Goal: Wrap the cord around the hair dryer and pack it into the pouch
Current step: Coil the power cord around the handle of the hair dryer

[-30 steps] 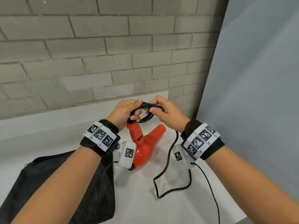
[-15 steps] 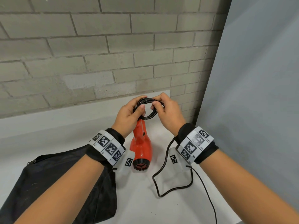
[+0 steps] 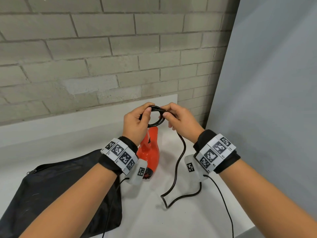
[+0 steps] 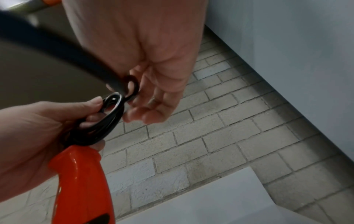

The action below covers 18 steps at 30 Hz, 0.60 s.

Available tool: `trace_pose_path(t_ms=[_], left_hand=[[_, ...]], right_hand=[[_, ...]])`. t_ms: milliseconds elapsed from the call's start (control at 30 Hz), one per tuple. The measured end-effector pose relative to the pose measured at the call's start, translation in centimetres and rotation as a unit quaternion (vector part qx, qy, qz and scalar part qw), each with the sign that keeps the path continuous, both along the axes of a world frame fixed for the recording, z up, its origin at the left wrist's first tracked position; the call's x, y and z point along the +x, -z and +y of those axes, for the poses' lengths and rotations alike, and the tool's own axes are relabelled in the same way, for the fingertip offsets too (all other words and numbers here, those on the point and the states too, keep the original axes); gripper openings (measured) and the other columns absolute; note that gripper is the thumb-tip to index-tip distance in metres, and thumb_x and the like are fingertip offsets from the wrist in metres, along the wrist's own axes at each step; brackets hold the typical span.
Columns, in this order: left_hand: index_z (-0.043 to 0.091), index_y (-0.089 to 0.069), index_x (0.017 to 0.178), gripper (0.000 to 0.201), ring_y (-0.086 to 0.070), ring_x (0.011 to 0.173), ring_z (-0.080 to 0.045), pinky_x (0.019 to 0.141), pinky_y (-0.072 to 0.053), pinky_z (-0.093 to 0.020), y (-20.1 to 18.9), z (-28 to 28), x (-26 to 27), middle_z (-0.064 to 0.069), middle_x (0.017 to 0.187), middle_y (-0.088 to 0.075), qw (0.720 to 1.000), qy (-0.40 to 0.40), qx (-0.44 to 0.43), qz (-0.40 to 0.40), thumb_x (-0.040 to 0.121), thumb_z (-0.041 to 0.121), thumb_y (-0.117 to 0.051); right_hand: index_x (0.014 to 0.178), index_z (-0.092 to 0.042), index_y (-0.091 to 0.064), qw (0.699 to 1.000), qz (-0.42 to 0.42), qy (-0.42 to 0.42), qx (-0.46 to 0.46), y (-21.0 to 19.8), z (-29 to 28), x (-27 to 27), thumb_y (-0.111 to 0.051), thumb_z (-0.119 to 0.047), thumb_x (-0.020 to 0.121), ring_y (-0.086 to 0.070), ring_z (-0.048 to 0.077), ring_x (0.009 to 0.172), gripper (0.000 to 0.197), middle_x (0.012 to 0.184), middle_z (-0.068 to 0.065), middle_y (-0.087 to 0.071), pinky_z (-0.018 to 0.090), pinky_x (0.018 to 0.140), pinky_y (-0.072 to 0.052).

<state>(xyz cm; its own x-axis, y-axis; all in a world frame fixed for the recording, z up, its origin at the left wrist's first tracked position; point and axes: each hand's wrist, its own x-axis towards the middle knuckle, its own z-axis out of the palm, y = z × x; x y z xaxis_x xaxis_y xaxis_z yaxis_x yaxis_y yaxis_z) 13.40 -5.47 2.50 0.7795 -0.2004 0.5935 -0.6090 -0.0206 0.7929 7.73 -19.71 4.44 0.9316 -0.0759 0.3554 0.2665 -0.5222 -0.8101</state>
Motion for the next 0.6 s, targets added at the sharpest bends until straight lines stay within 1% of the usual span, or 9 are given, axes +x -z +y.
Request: trace_pose_path(t_ms=[67,133,200,233,300,367,400,500,600], left_hand=[[0.018,-0.063,0.104,0.022,-0.046,0.051,0.002,0.055,-0.038,-0.008,-0.1,-0.1,0.1,0.007,0.059,-0.051,1.0,-0.003,-0.001,0.006,0.092,0.008,-0.047],[0.015,-0.064,0.106,0.023,-0.046,0.051,0.003,0.055,-0.038,-0.007,-0.2,-0.2,0.2,0.009,0.06,-0.051,1.0,-0.011,-0.002,0.014,0.092,0.008,-0.047],[0.01,-0.064,0.107,0.023,-0.048,0.051,0.005,0.056,-0.039,-0.005,-0.2,-0.2,0.3,0.011,0.06,-0.052,1.0,-0.017,0.008,0.018,0.092,0.008,-0.047],[0.009,-0.065,0.108,0.023,-0.048,0.051,0.005,0.056,-0.039,-0.005,-0.2,-0.2,0.3,0.012,0.061,-0.052,1.0,-0.018,0.016,0.018,0.092,0.009,-0.047],[0.007,-0.065,0.108,0.024,-0.05,0.052,0.005,0.057,-0.039,-0.005,-0.2,-0.3,0.2,0.015,0.062,-0.052,0.999,-0.015,0.025,0.02,0.092,0.009,-0.047],[0.009,-0.065,0.108,0.024,-0.049,0.052,0.005,0.057,-0.04,-0.005,-0.1,-0.3,0.1,0.013,0.062,-0.053,0.999,-0.013,0.03,0.021,0.092,0.01,-0.047],[0.01,-0.065,0.109,0.024,-0.048,0.051,0.005,0.057,-0.04,-0.006,-0.1,-0.4,0.0,0.011,0.062,-0.052,0.999,-0.012,0.031,0.022,0.092,0.01,-0.048],[0.011,-0.064,0.109,0.024,-0.047,0.052,0.004,0.057,-0.041,-0.007,0.0,-0.3,-0.2,0.009,0.063,-0.053,0.999,-0.005,0.033,0.026,0.092,0.01,-0.048],[0.016,-0.063,0.109,0.024,-0.048,0.052,0.004,0.058,-0.041,-0.008,0.0,-0.3,-0.4,0.011,0.064,-0.055,0.999,0.001,0.033,0.025,0.092,0.011,-0.048]], right_hand=[[0.117,-0.013,-0.057,1.0,0.004,0.017,-0.008,0.0,-0.8,-0.7,-0.041,-0.018,0.097,-0.055,-0.01,0.063,0.026,0.083,-0.009,-0.062,0.001,0.057,-0.041],[0.115,-0.01,-0.058,0.998,0.013,0.061,-0.008,0.5,-2.2,-1.3,-0.039,-0.019,0.098,-0.054,-0.013,0.061,0.027,0.089,0.0,-0.064,0.002,0.059,-0.042],[0.109,-0.008,-0.059,0.988,0.087,0.124,-0.04,1.6,-4.1,-2.0,-0.041,-0.02,0.096,-0.057,0.0,0.069,0.025,0.095,0.01,-0.066,0.019,0.072,-0.051],[0.108,-0.006,-0.059,0.972,0.158,0.151,-0.088,2.3,-5.0,-2.4,-0.042,-0.021,0.096,-0.058,0.012,0.078,0.026,0.102,0.014,-0.065,0.028,0.076,-0.05],[0.114,0.0,-0.057,0.906,0.319,0.162,-0.226,4.0,-6.1,-3.2,-0.04,-0.022,0.096,-0.054,0.023,0.09,0.033,0.117,0.017,-0.061,0.03,0.072,-0.046],[0.121,0.003,-0.053,0.829,0.435,0.133,-0.324,5.5,-6.3,-4.1,-0.039,-0.024,0.097,-0.048,0.022,0.089,0.039,0.121,0.016,-0.058,0.023,0.058,-0.04],[0.124,0.003,-0.05,0.804,0.469,0.119,-0.346,6.3,-6.2,-4.4,-0.04,-0.025,0.097,-0.049,0.023,0.09,0.04,0.118,0.015,-0.057,0.022,0.056,-0.039],[0.127,0.001,-0.048,0.787,0.505,0.125,-0.334,9.0,-5.8,-4.7,-0.047,-0.03,0.094,-0.055,0.029,0.115,0.045,0.108,0.013,-0.053,0.029,0.081,-0.046],[0.126,-0.003,-0.049,0.787,0.494,0.149,-0.338,11.3,-5.2,-4.5,-0.055,-0.038,0.088,-0.054,0.026,0.119,0.052,0.125,0.011,-0.058,0.03,0.096,-0.043]])
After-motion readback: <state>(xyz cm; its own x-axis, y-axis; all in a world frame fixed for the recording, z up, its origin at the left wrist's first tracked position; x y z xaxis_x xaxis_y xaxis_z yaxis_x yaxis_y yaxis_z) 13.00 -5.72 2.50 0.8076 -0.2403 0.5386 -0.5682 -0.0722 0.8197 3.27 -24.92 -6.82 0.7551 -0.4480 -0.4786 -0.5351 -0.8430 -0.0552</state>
